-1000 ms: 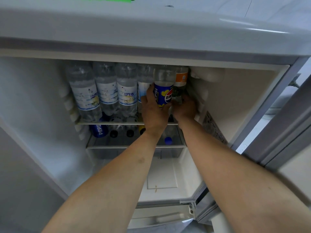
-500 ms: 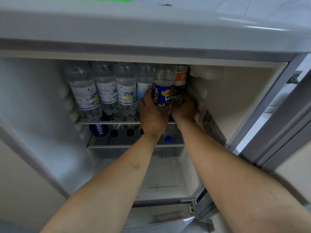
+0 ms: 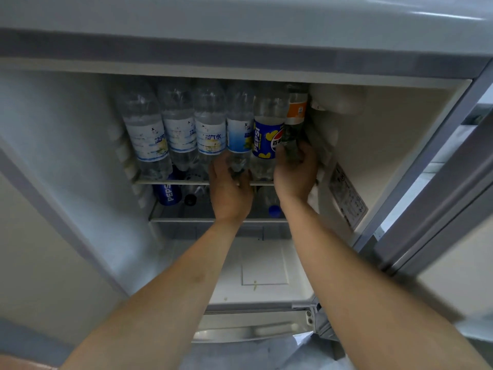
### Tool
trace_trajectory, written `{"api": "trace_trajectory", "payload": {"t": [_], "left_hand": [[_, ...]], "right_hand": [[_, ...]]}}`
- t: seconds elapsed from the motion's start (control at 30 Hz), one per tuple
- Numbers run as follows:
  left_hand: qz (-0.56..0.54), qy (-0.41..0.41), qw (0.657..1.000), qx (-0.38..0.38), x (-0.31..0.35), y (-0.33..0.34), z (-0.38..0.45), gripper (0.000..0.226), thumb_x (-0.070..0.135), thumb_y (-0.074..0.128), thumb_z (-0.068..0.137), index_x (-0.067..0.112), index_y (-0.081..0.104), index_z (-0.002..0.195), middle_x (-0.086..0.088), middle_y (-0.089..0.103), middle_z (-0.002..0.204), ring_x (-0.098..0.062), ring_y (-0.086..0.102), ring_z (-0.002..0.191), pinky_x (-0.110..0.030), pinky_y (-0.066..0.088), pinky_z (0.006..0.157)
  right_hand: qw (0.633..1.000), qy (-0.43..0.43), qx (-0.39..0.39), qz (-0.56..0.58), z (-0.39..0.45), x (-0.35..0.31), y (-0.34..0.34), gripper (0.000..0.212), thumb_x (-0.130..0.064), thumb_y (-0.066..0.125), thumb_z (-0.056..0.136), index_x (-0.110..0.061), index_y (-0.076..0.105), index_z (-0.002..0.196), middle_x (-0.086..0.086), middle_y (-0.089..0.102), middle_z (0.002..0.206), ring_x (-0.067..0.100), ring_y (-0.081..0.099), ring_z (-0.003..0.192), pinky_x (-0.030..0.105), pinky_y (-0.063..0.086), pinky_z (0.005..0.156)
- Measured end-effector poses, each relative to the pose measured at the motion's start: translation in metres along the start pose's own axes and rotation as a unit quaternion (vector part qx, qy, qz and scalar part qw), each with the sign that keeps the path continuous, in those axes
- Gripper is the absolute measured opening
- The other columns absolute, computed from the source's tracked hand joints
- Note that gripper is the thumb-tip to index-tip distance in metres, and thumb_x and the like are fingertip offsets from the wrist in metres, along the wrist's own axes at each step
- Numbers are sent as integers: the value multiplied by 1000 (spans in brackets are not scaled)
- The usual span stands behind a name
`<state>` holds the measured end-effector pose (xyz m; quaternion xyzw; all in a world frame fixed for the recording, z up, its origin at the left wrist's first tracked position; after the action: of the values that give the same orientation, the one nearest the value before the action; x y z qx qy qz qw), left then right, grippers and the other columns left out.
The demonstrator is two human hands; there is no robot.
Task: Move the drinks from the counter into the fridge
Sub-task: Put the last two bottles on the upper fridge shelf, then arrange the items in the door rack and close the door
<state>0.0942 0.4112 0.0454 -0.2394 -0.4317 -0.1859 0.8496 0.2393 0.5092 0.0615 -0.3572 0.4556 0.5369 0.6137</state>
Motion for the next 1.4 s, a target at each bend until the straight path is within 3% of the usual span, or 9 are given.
{"api": "trace_trajectory", "payload": {"t": [0.1,0.27,0.43,0.7,0.83,0.93,1.17,1.33,1.4], "left_hand": [[77,5,997,6,-12,-18,-6,46,3,68,85,5,54,129,-15,55,126,-32,55,115,-47,50,92],[128,7,992,-15,-19,-39,-6,43,7,73,82,3,60,124,-17,56,127,-34,52,120,-51,49,90],[138,18,990,-25,-17,-51,-13,44,7,70,84,3,59,126,-19,55,127,-37,51,120,-50,48,91],[104,-8,994,-24,-22,-74,-42,41,7,69,85,7,58,125,-16,54,124,-34,53,113,-49,49,91],[29,2,999,-25,-12,-76,-69,38,5,65,88,12,55,124,-8,54,121,-22,54,110,-27,45,91],[-16,3,1000,-26,-8,-74,-95,38,5,64,90,13,54,125,-1,53,119,-12,54,109,-12,42,90],[-66,-19,996,-65,19,-47,-144,37,5,62,91,22,52,123,5,53,115,-10,56,101,-20,49,84],[-80,4,993,-83,55,-21,-186,33,5,58,92,20,54,121,3,57,111,-10,58,97,-25,51,76],[-82,11,993,-85,70,-10,-205,31,6,57,93,20,54,121,2,59,110,-8,58,95,-21,50,75]], "right_hand": [[994,6,-62,-86,-22,10,10,60,-42,83,74,-20,58,124,-2,65,120,12,61,106,26,52,78],[983,34,-82,-162,-28,17,17,49,-27,78,82,-17,58,126,5,66,124,27,61,115,43,54,91],[975,47,-77,-202,-26,16,18,44,-30,75,85,-19,59,124,4,68,121,28,64,112,31,49,81],[984,22,-78,-158,-60,7,0,40,-24,72,88,-16,56,124,4,62,122,23,60,111,33,50,85],[984,52,-92,-140,-96,20,-23,31,-26,68,91,-22,60,120,-10,62,96,10,62,89,27,49,77],[980,76,-110,-148,-122,40,-49,26,-29,68,92,-24,61,117,-15,63,93,1,61,85,18,47,73],[961,140,-132,-198,-158,72,-117,17,-29,65,94,-40,55,103,-27,58,89,-10,56,84,4,37,65],[969,141,-109,-171,-176,76,-170,9,-25,69,90,-29,62,94,-17,64,80,-6,60,73,8,44,64],[970,147,-120,-150,-186,78,-187,7,-19,70,88,-21,65,92,-9,67,80,5,64,74,19,50,70]]}}
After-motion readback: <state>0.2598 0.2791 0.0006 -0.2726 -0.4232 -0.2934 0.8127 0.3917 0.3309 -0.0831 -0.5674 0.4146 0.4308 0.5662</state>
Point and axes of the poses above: each hand's wrist, its own z-axis towards the middle knuckle, its own y-axis out of the palm, x = y × z, the point moved 7 cm from there along z, towards the middle knuckle
